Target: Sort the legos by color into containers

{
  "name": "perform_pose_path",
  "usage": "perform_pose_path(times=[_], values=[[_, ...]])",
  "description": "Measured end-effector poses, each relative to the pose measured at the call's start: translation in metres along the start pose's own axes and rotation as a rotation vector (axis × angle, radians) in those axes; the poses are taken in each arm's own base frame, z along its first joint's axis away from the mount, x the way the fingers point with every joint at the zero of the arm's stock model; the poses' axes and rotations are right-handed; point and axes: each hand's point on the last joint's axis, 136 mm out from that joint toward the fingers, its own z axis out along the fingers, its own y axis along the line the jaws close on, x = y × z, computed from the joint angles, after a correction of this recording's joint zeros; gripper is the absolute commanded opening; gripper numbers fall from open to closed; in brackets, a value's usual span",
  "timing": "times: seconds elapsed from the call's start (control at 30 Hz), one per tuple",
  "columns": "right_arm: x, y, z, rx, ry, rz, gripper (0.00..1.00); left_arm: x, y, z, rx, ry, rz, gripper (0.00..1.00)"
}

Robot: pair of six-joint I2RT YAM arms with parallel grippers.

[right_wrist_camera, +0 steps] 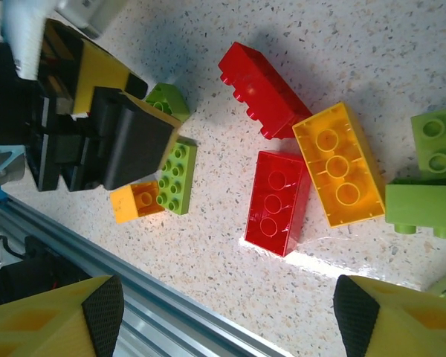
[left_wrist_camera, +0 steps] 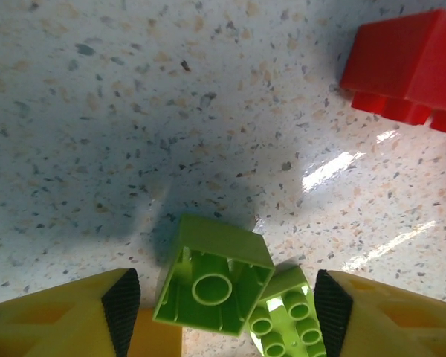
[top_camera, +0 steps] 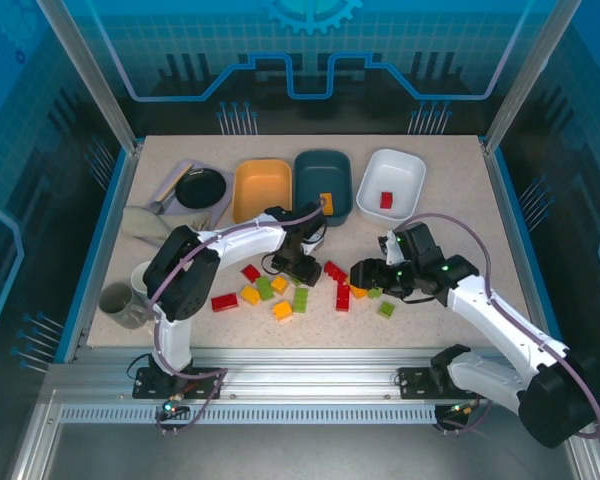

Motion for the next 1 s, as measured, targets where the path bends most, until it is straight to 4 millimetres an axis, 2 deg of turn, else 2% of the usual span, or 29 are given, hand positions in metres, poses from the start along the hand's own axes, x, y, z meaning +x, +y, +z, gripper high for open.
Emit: perform_pose_path(times=[0.2,0.33,0.5,0.57,0.77,0.83,0.9,1.0], values=[[-0.001,0.003,0.005,-0.028,0.021,0.013,0.77,0.002,0.004,0.009,-0.053,0.013,0.009,0.61],[-0.001,0.003,0.006,-0.033,0.026,0.017,0.76,0.001,0.008,0.010,-0.075,0.009,0.009,0.47],[-0.001,0.005,0.007,-0.044,0.035,0.017,0.76,-0.001,0.010,0.012,-0.087,0.001,0.007,0.40],[0.000,0.005,0.007,-0.047,0.036,0.017,0.75,-0.001,0.009,0.013,-0.091,-0.001,0.008,0.34],[-0.001,0.011,0.004,-0.075,0.034,0.007,0.75,-0.003,0.011,0.009,-0.116,-0.018,-0.020,0.32],[-0.006,0.020,-0.002,-0.097,0.015,-0.012,0.75,-0.004,0.014,0.001,-0.120,-0.034,-0.048,0.33],[-0.016,0.032,-0.010,-0.121,-0.019,-0.041,0.75,-0.009,0.019,-0.016,-0.113,-0.067,-0.087,0.33],[-0.033,0.051,-0.022,-0.164,-0.080,-0.086,0.75,-0.027,0.035,-0.054,-0.088,-0.157,-0.172,0.33]])
